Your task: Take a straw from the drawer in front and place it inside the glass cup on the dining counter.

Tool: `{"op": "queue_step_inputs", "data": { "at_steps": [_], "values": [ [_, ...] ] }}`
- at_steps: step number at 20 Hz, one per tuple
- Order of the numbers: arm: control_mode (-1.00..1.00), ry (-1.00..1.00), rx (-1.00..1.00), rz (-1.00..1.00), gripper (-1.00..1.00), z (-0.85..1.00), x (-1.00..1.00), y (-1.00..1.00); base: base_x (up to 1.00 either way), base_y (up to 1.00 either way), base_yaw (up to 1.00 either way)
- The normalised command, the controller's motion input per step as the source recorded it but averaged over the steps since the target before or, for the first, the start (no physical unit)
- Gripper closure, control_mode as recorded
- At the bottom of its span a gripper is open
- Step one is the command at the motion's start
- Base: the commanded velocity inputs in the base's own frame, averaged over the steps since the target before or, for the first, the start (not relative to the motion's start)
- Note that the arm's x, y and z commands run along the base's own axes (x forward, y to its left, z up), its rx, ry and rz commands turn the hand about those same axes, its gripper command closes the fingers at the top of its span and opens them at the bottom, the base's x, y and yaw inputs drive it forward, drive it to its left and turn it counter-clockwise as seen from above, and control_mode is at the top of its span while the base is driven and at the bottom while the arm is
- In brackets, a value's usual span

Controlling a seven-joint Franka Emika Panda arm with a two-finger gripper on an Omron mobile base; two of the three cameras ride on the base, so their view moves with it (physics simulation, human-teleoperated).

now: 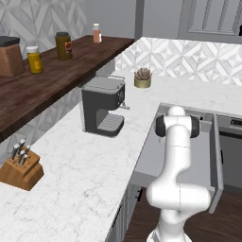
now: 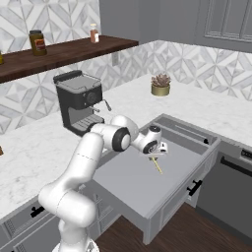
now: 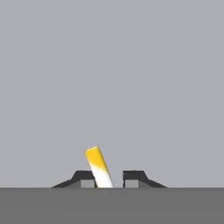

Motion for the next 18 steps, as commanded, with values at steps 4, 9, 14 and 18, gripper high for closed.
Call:
{"op": "queue_step_inputs", "data": {
  "at_steps": [4,9,14,18],
  "values": [
    [-1.00,-0.02,0.00,0.00,1.00,0.32,-0.07,-0.07,0.00,0.00,0.00],
    [-1.00,-0.26,0.00,-0.03,1.00,1.00,-0.79,0.00,0.00,0.00,0.00],
    [-1.00,-0.28,0.00,-0.06,1.00,1.00,-0.94,0.08,0.00,0.00,0.00],
    [-1.00,-0.21,-0.02,-0.11,1.00,1.00,-1.00,0.41,0.00,0.00,0.00]
  ]
}}
